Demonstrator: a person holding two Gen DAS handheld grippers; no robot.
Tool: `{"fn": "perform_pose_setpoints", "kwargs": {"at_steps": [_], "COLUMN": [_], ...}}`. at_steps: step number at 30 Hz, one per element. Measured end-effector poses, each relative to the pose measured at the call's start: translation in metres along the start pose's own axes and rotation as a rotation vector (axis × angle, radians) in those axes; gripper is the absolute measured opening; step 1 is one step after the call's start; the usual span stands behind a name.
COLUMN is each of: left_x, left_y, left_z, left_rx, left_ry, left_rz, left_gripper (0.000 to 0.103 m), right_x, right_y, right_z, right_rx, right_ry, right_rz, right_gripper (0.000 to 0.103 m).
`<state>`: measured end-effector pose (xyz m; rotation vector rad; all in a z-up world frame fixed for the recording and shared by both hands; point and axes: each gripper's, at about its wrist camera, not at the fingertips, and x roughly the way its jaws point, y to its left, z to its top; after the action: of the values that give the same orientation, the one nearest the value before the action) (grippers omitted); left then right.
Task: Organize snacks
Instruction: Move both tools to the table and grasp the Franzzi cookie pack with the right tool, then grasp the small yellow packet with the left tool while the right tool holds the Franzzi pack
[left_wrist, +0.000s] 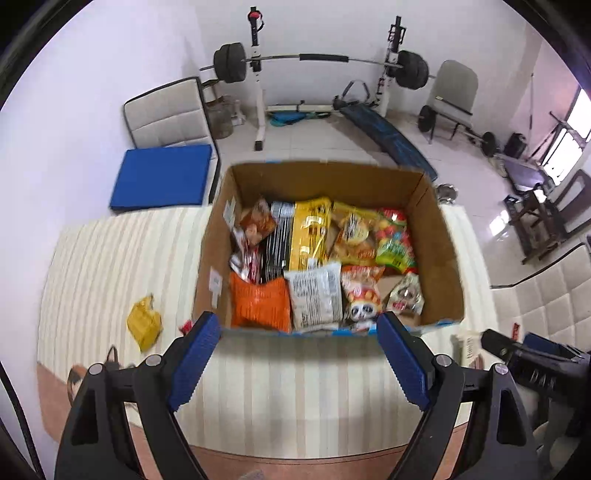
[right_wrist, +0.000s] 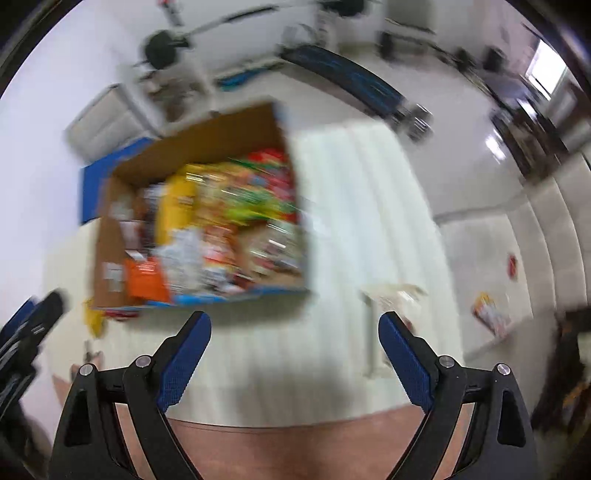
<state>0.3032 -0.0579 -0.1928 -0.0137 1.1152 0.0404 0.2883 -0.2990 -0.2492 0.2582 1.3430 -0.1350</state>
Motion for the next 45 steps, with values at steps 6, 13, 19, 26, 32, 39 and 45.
{"fn": "perform_pose_setpoints", "kwargs": {"at_steps": [6, 13, 19, 26, 32, 39, 45], "left_x": [0.056, 0.087, 0.090, 0.071, 0.071, 0.105, 0.159], "left_y": [-0.010, -0.015, -0.001, 0.051, 0.153, 0.259, 0.291], "left_z": [-0.037, -0.063, -0.071, -0.073, -0.071, -0.052, -0.044], "left_rx": [-0.062, -0.060, -0.085, -0.178, -0.434, -0.671, -0.719], "left_ry": [0.164, 0.235, 0.253, 0.265, 0.337, 0.354, 0.446], "left_rz": [-0.016, 0.021, 0.035, 0.005, -0.038, -0.002, 0.000], "left_gripper": [0.087, 0.087, 0.087, 0.087, 0.087, 0.087, 0.087], "right_x": [0.079, 0.134, 0.149, 0.118, 0.095, 0.062, 0.032], "right_y": [-0.068, -0.079, -0.064, -0.008, 0.055, 0.136, 0.190], "right_z": [-0.012, -0.003, -0.007, -0.049, -0.078, -0.080, -0.064], "right_rx": [0.124, 0.108, 0.027, -0.096, -0.104, -0.125, -0.209], "right_ry": [0.132, 0.191, 0.211, 0.185, 0.158, 0.096, 0.015], "right_rz": [-0.073, -0.131, -0.172, -0.066, 0.088, 0.209, 0.213], "right_gripper": [0.094, 0.078, 0.064, 0.063, 0.063, 0.063, 0.063]}}
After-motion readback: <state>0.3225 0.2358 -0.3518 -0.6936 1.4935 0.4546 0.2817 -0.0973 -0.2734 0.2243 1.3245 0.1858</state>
